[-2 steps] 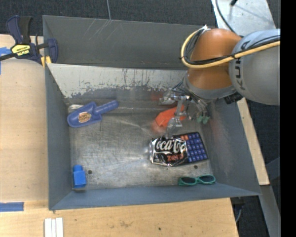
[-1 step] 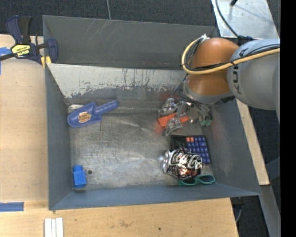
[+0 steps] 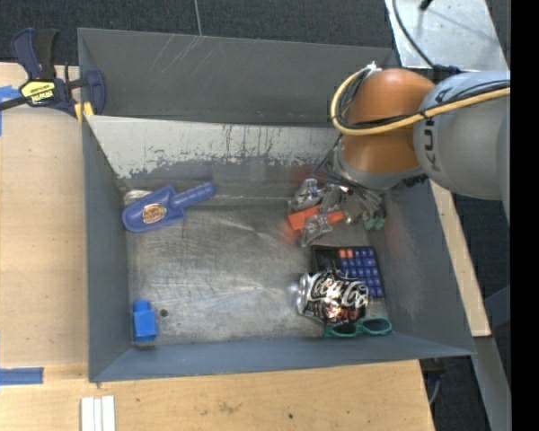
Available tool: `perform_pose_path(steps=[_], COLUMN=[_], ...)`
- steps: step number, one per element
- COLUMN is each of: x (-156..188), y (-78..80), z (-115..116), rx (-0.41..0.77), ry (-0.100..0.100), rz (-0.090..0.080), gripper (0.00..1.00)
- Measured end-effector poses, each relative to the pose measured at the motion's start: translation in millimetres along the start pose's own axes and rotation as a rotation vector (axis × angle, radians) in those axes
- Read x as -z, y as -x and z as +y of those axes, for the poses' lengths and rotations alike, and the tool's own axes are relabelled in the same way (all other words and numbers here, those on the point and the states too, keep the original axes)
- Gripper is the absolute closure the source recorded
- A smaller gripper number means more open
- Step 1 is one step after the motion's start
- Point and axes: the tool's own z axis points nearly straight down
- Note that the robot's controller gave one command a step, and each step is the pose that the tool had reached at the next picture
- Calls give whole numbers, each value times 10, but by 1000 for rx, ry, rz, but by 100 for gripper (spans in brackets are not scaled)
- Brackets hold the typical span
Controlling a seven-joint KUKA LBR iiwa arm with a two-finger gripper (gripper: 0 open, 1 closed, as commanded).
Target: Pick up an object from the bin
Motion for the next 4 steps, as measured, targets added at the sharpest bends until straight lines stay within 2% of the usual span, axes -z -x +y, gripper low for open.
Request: perform_pose_path(steps=[1, 2, 3, 4], x=[515, 515, 922, 1557], y=[-208, -208, -298, -220], z=[237, 237, 156, 190], rx=[18, 18, 27, 41], ry=[-2, -2, 0, -3], rz=[10, 10, 19, 13], gripper=[100, 100, 100, 100])
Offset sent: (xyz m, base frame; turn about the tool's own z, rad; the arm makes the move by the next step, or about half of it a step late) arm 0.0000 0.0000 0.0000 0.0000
